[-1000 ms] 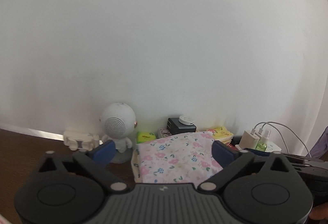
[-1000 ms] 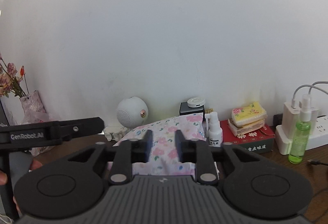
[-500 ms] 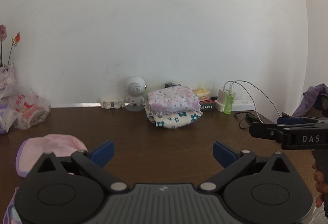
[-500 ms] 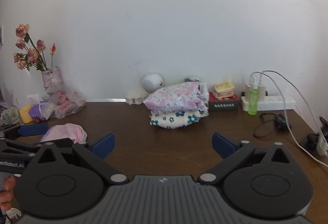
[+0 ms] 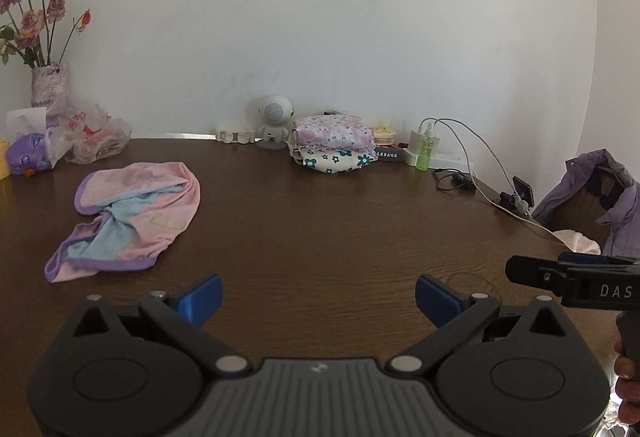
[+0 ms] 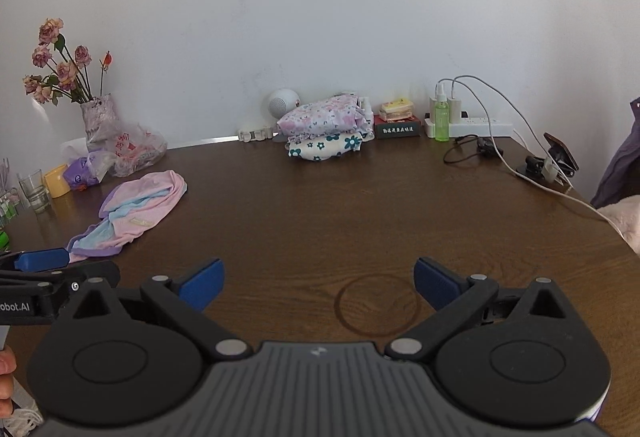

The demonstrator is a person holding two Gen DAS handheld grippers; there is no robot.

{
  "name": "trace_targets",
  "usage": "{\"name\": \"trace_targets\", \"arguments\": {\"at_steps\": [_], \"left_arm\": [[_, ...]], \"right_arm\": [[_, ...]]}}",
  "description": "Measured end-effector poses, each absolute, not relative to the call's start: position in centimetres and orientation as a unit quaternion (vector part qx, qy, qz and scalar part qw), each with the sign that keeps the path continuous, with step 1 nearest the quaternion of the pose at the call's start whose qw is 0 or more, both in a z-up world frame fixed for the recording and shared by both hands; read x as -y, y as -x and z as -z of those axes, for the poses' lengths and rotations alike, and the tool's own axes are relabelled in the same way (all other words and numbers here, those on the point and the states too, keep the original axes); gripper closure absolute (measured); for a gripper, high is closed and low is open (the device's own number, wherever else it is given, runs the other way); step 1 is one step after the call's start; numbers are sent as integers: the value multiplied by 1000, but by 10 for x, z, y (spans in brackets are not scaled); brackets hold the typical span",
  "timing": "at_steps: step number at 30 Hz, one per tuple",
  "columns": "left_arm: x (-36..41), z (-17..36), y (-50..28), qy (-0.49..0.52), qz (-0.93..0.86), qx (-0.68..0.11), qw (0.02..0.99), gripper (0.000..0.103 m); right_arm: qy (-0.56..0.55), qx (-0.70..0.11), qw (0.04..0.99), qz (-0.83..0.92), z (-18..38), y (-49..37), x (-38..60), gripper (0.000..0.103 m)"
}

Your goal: Fold clothes

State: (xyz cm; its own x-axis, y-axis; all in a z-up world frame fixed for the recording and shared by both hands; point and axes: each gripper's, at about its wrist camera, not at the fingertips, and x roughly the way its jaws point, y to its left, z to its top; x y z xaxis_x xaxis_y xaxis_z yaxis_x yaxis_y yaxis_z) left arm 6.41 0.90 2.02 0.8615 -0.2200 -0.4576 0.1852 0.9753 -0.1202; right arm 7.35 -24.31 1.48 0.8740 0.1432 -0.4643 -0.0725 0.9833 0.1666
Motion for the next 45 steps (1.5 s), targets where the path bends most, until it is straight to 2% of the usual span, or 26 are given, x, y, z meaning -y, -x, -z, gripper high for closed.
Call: {"name": "trace_targets", "arguments": {"at_steps": [7, 17, 45], "left_arm": [[-6, -5, -23, 20, 108, -216, 970, 0], [-7, 8, 14, 27, 98, -228, 968, 0], [3, 5, 34, 37, 115, -214, 969, 0]], "right_arm": [[-71, -260, 962, -42, -2, -29, 232, 0], [-40, -244, 969, -26, 4, 11, 219, 0], [-42, -239, 970, -19, 7, 34, 220, 0]]}}
